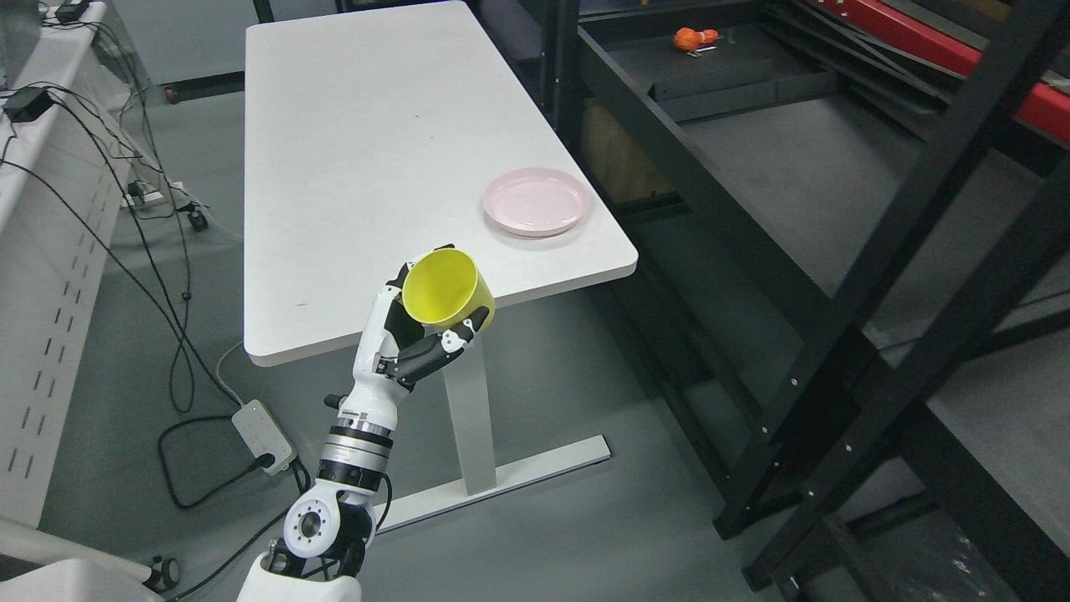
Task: Place yellow IKEA cup on middle right shelf
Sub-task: 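Carry the held cup toward the dark metal shelving unit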
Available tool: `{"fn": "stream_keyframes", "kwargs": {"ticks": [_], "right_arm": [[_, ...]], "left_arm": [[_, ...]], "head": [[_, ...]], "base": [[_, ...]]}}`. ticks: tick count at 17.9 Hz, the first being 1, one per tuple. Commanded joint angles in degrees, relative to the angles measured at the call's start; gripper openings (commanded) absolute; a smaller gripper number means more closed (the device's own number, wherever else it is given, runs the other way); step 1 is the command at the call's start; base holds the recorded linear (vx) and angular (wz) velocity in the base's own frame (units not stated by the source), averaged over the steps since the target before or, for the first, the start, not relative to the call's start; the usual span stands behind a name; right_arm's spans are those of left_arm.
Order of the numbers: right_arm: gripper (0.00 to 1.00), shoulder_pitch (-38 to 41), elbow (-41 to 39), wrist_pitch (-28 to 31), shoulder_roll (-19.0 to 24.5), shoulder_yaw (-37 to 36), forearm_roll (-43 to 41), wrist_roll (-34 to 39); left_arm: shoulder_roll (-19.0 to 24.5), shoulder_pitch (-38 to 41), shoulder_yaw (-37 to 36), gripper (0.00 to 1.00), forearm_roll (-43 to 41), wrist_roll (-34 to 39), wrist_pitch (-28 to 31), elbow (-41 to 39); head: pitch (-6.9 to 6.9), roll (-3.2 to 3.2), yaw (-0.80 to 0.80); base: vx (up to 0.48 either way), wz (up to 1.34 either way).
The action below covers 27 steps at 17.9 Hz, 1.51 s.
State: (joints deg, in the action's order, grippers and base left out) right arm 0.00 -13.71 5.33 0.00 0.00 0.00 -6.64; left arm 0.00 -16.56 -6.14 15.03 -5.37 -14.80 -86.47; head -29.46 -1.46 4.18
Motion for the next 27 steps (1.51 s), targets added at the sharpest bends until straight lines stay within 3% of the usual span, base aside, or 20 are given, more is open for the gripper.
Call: {"fn": "stream_keyframes", "kwargs": {"ticks": [1,27], "right_arm": [[0.99,0.8,0.0,0.0,-1.0,1.0,-1.4,0.0],[0.99,0.8,0.0,0.0,-1.0,1.0,-1.4,0.0]], "left_arm": [[1.0,-0.7,-1.2,0.01,0.0,0.1,0.1,-0.4],[1.0,-3.4,-4.8,0.01,0.0,0.1,0.2,-0.5]], "head": [[0.0,0.0,0.0],[0.01,0.0,0.0]], "base": [[-0.226,-0.47],[-0.104,-0.64]]}}
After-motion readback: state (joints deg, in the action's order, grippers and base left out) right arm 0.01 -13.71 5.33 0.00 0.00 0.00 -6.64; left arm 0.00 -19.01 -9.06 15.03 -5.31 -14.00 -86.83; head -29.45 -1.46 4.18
